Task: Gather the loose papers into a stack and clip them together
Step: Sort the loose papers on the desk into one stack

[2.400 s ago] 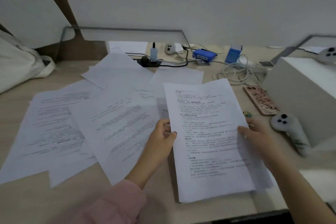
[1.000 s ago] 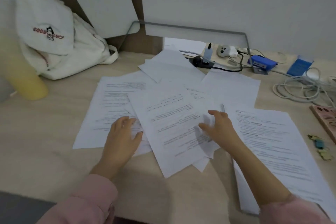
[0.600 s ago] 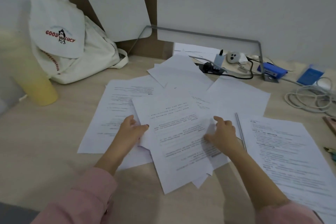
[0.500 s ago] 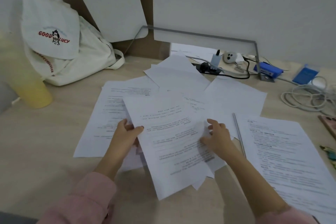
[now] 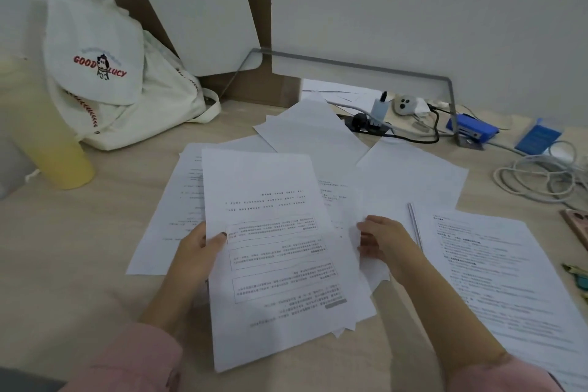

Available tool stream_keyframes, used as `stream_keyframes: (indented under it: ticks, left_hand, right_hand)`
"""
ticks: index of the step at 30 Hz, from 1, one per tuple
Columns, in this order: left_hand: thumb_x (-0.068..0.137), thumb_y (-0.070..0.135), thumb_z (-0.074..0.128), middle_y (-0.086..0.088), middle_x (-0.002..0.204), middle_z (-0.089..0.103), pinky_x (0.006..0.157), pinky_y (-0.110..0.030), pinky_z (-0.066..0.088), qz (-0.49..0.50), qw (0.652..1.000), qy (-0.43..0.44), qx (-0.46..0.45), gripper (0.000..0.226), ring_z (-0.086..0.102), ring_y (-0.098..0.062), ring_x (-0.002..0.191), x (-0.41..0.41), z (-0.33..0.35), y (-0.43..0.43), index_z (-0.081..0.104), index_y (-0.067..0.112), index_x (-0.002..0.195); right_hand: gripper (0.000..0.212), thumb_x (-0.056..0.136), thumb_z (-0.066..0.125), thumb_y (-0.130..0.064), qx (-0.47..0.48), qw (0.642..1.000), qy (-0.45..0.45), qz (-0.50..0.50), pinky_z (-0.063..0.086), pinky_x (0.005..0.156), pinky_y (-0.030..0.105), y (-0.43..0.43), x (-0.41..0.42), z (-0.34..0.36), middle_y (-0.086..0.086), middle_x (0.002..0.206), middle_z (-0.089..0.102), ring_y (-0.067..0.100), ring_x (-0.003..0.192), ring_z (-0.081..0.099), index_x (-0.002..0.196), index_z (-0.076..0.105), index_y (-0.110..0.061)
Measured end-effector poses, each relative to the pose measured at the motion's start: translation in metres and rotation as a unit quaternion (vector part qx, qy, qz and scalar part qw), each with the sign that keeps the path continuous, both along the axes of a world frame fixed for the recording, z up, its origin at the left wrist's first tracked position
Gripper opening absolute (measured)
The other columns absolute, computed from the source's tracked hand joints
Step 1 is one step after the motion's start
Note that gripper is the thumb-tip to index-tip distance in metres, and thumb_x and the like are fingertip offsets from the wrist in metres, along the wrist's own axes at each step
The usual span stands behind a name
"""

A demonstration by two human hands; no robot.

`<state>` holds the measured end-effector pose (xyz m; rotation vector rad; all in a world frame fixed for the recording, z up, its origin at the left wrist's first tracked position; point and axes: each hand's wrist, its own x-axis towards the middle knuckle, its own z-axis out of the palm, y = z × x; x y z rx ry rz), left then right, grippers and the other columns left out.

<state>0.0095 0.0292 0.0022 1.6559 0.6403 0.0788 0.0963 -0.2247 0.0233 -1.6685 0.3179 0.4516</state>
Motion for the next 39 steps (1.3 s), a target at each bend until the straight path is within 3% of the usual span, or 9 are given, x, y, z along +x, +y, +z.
stream_keyframes:
  ticks: [10,13,17,21,25,29,32,36,39]
  left_hand:
    - [0.098,0.016,0.037,-0.008,0.123,0.058,0.095,-0.046,0.046,0.199,0.968,-0.084,-0.124,0.029,0.056,-0.028,0.109,-0.013,-0.004,0.017,0.049,0.015,0.124]
    - [0.097,0.007,0.039,-0.012,0.117,0.058,0.083,-0.042,0.055,0.154,0.956,-0.076,-0.237,0.033,0.057,-0.029,0.101,-0.017,-0.002,0.010,0.046,0.005,0.129]
    - [0.091,0.006,0.049,-0.017,0.098,0.068,0.067,-0.033,0.060,0.047,0.954,-0.019,-0.294,0.016,0.066,-0.029,0.090,-0.027,0.003,-0.014,0.061,0.003,0.101]
    - [0.093,0.012,0.046,-0.014,0.087,0.075,0.056,-0.029,0.058,-0.063,0.947,0.043,-0.313,0.021,0.073,-0.020,0.078,-0.025,0.006,-0.040,0.065,0.002,0.097]
    - [0.095,0.017,0.044,-0.007,0.079,0.076,0.050,-0.023,0.052,-0.228,0.949,0.095,-0.197,0.027,0.072,-0.013,0.069,-0.024,0.022,-0.050,0.069,0.006,0.089]
    - [0.093,0.014,0.049,0.000,0.092,0.070,0.066,-0.025,0.054,-0.151,0.986,-0.056,0.049,0.016,0.065,-0.003,0.075,-0.006,0.033,-0.023,0.064,0.019,0.092]
    - [0.088,0.031,0.057,0.008,0.123,0.054,0.094,-0.036,0.045,-0.149,0.942,-0.063,0.294,0.030,0.052,-0.007,0.111,0.016,0.024,0.002,0.053,0.028,0.117]
    - [0.081,0.048,0.061,0.001,0.145,0.031,0.107,-0.035,0.032,-0.231,0.906,0.067,0.349,0.075,0.031,-0.017,0.133,0.027,0.003,0.015,0.027,0.021,0.142]
    - [0.077,0.052,0.062,0.002,0.133,0.040,0.103,-0.032,0.032,-0.230,0.880,0.086,0.407,0.073,0.035,-0.018,0.126,0.025,-0.007,0.015,0.033,0.021,0.136]
  right_hand:
    - [0.018,0.092,0.044,-0.005,-0.015,0.988,-0.118,-0.101,0.047,0.062,0.026,-0.010,-0.005,-0.001,0.009,0.076,0.059,0.024,0.069,0.055,0.085,0.059,0.002]
    - [0.021,0.092,0.043,-0.004,0.003,0.991,-0.091,-0.096,0.048,0.057,0.025,-0.014,-0.008,-0.001,0.006,0.077,0.061,0.019,0.068,0.059,0.079,0.058,-0.006]
    - [0.019,0.092,0.046,-0.005,0.081,0.995,-0.029,-0.051,0.051,0.052,0.026,-0.006,-0.017,-0.006,0.009,0.078,0.061,0.021,0.068,0.059,0.075,0.054,-0.007]
    - [0.017,0.092,0.054,-0.017,0.151,0.988,0.001,0.026,0.059,0.062,0.033,0.013,-0.028,-0.017,0.007,0.100,0.070,0.024,0.087,0.067,0.108,0.060,-0.013]
    - [0.027,0.089,0.050,-0.001,0.119,0.991,-0.027,0.051,0.054,0.055,0.025,0.014,-0.030,-0.021,0.006,0.098,0.071,0.016,0.075,0.071,0.111,0.059,-0.012]
    - [0.029,0.082,0.054,-0.004,0.074,0.993,-0.009,0.088,0.046,0.055,0.024,-0.003,-0.023,-0.013,0.009,0.091,0.067,0.022,0.075,0.061,0.109,0.062,-0.009]
    - [0.027,0.079,0.055,-0.005,0.042,0.992,0.015,0.115,0.047,0.060,0.029,-0.015,-0.015,-0.008,0.013,0.095,0.067,0.027,0.083,0.060,0.105,0.064,-0.007]
    - [0.018,0.079,0.056,-0.006,0.024,0.994,0.015,0.107,0.044,0.063,0.032,-0.026,-0.005,-0.006,0.014,0.092,0.063,0.028,0.082,0.057,0.096,0.062,-0.006]
    - [0.006,0.086,0.052,-0.005,0.045,0.998,0.000,0.050,0.041,0.062,0.030,-0.028,0.000,-0.011,0.015,0.089,0.058,0.025,0.076,0.055,0.088,0.057,-0.006]
